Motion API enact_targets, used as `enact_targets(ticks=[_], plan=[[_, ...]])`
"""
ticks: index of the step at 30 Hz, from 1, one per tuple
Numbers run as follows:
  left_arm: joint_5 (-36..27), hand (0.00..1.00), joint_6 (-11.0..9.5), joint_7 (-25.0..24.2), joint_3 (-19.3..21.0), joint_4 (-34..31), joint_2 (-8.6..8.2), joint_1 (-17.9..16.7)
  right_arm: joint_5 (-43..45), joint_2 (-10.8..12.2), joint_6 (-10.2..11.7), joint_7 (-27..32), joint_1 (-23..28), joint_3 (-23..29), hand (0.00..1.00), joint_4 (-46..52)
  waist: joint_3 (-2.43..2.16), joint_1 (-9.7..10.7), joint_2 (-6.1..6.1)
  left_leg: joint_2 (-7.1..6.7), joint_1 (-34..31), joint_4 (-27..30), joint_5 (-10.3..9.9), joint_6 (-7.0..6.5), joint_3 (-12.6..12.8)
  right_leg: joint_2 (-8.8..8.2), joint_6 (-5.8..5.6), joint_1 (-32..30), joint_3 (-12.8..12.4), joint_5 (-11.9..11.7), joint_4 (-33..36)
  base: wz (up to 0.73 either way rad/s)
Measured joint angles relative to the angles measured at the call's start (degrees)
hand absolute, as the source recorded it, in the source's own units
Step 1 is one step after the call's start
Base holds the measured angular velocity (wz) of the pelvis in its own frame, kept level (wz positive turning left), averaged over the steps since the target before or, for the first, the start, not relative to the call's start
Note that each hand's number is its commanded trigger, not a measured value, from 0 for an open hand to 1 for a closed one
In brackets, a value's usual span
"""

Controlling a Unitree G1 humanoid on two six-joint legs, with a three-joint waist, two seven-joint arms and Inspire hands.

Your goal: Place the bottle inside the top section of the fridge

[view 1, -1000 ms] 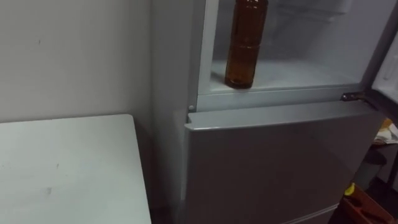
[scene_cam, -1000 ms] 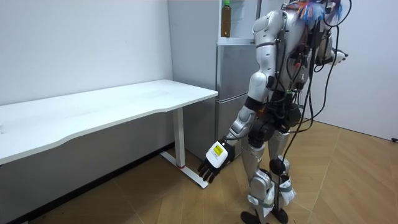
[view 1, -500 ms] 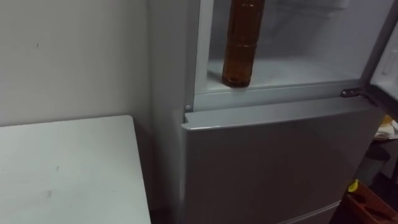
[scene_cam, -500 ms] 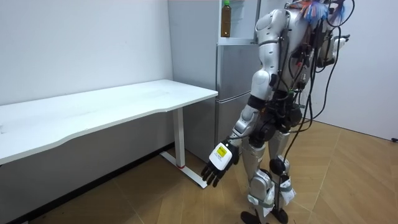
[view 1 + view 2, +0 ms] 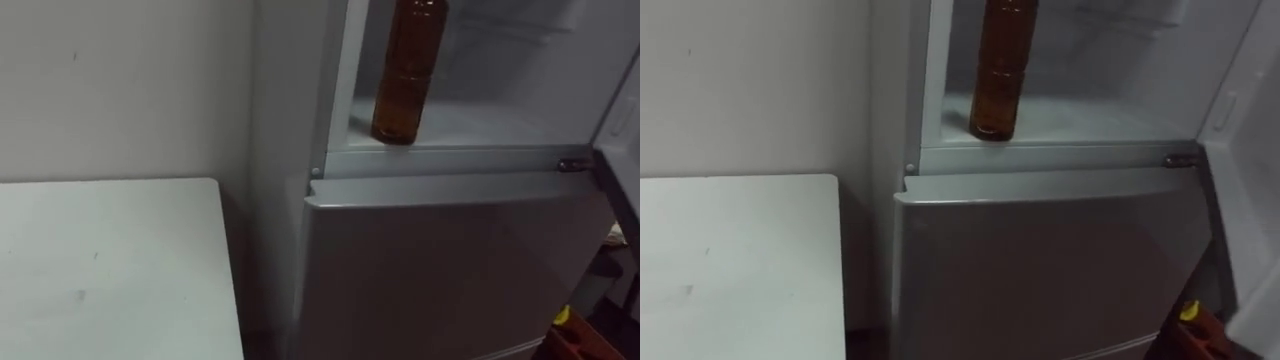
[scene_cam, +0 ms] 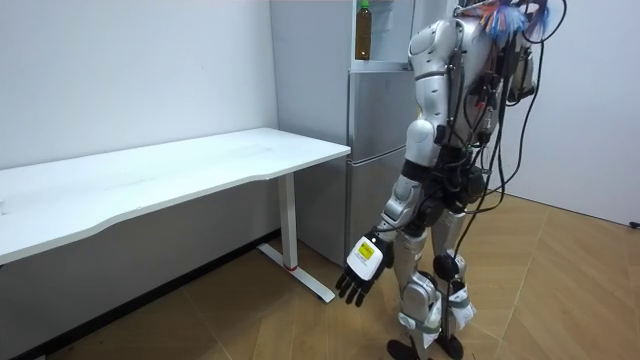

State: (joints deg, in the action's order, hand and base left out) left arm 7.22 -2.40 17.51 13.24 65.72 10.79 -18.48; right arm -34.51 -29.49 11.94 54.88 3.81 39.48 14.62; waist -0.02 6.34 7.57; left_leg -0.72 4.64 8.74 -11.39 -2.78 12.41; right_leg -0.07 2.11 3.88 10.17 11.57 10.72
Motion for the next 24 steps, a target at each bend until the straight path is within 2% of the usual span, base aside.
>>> enact_targets(ticks=[12,17,24], plan=[[0.02,0.00,-0.04,0.77,-0.01,-0.46,0.17,-0.10,3.55,-0.03,-0.17,-4.71,-0.37,-0.24,0.00,4.60,-0.05,-0.51,-1.75,0.03,0.28,0.12,-0.05,0.00,0.00,-0.43,-0.02,0.19,0.12,0.01,-0.06,0.00],[0.02,0.00,-0.01,0.50,-0.07,-0.33,0.14,-0.15,3.55,-0.05,-0.42,-6.77,-0.37,-1.13,0.00,4.60,0.10,-0.62,-1.85,0.05,0.79,0.09,-0.04,0.01,0.05,-0.42,-0.01,0.54,0.09,0.02,0.01,0.00],[2.47,0.00,0.02,0.43,-0.10,-0.44,0.05,0.03,3.45,-0.05,-1.07,-13.77,-1.38,-4.64,0.00,4.52,0.11,-1.22,-1.83,0.07,0.51,0.04,-0.05,0.00,0.49,-0.45,-0.02,0.13,-0.16,-0.02,0.02,-0.02]])
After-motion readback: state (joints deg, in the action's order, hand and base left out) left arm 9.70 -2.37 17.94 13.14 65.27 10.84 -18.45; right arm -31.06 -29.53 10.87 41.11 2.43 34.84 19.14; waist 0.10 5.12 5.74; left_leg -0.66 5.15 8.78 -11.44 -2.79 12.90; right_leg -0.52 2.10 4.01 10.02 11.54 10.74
